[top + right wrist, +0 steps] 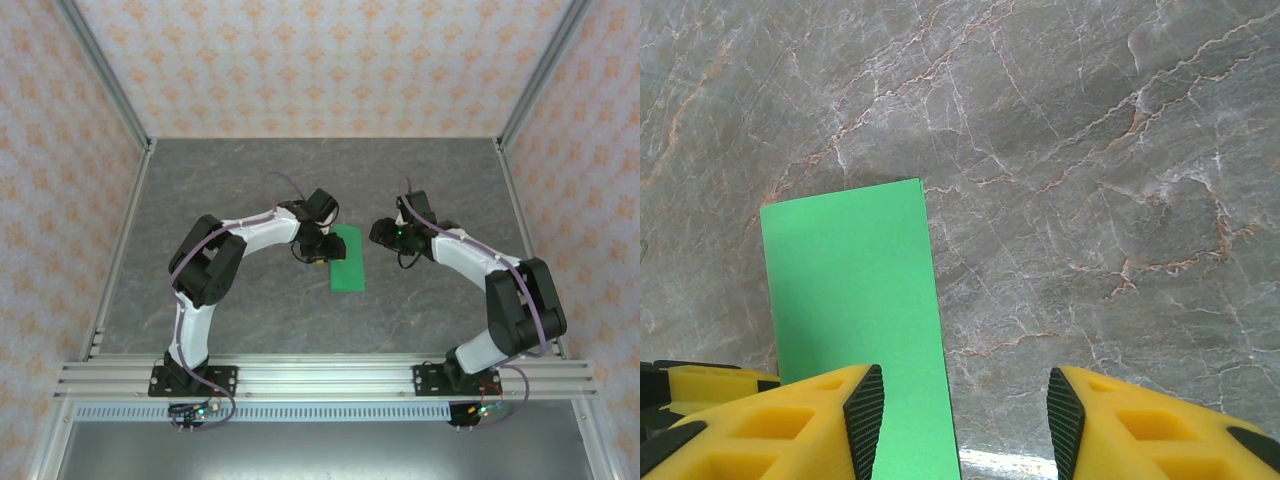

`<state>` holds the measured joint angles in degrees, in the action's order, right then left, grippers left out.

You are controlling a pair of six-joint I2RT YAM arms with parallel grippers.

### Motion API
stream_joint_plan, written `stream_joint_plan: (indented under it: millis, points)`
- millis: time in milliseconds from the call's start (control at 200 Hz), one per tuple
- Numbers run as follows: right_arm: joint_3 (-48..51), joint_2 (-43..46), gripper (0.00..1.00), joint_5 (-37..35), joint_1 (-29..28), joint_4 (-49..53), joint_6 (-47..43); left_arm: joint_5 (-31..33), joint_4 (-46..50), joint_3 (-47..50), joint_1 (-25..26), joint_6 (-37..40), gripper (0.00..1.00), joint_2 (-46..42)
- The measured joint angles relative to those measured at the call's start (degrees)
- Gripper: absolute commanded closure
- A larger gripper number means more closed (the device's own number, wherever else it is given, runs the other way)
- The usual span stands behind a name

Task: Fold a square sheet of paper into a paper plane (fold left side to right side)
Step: First fold in half a square sheet of paper at the center of the table.

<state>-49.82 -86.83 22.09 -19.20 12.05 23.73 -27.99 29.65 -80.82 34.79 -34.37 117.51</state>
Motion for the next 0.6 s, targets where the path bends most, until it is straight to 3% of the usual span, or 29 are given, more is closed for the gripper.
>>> stream_joint_plan:
  millis: [600]
  points:
    - [0.0,0.0,0.5,0.31,0.0,0.0,0.0,0.02,0.39,-0.13,0.0,1.44,0.52,0.02]
